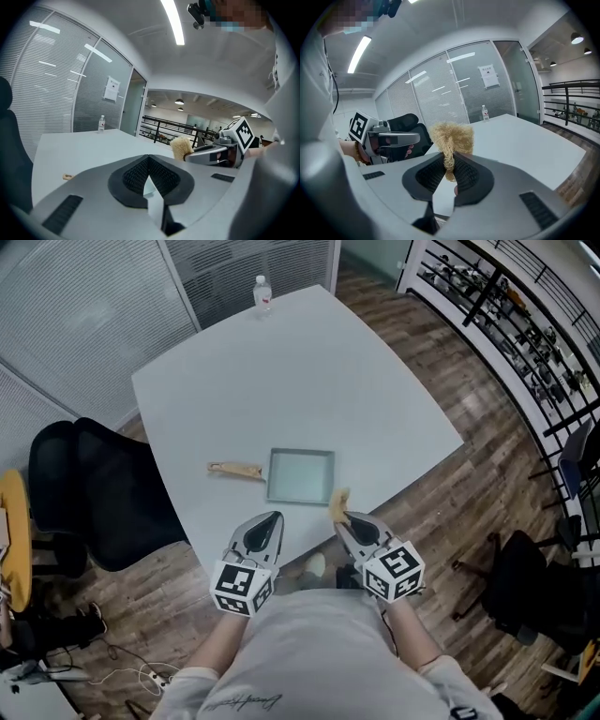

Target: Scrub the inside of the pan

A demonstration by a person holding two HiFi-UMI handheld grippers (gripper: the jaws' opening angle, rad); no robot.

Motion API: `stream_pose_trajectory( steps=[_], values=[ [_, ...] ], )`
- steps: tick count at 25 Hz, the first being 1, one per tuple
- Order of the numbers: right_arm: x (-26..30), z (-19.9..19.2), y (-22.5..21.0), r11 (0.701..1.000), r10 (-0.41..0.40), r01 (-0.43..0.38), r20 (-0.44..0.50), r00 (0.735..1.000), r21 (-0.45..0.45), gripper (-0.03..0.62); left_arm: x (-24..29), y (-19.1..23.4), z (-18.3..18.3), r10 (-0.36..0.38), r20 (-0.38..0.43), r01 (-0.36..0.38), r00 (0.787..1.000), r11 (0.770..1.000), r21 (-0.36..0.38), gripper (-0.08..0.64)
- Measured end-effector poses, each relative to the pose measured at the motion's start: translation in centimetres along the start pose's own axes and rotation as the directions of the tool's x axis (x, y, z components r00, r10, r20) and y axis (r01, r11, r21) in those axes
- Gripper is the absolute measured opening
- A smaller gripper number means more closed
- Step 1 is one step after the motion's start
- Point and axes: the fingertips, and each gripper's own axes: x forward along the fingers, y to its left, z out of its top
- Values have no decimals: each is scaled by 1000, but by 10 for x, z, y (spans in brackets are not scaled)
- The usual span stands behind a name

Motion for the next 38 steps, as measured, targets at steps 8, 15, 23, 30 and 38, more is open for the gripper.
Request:
stream_pose_trajectory(
  steps=[8, 15, 23, 30, 38],
  values=[
    [25, 5, 4, 999, 39, -39, -15, 999, -2, 57, -4, 26, 5, 40, -11, -40, 999, 999, 10, 11],
    [42, 13, 7, 1000, 21, -20, -36, 999, 16, 57, -4, 56, 10, 9, -54, -7, 999, 999, 38, 11],
    [58, 14, -10, 1000, -27, 26, -90, 996, -15, 57, 14, 87, 16, -56, -132, 82, 990, 977, 196, 11],
    [71, 9, -23, 998, -54, 48, -148, 987, -43, 57, 35, 113, -8, -138, -309, 234, 941, 925, 299, 11],
    [91, -29, -27, 999, -37, 29, -227, 973, -38, 57, 56, 140, -64, -157, -511, 418, 845, 789, 449, 12]
  ],
)
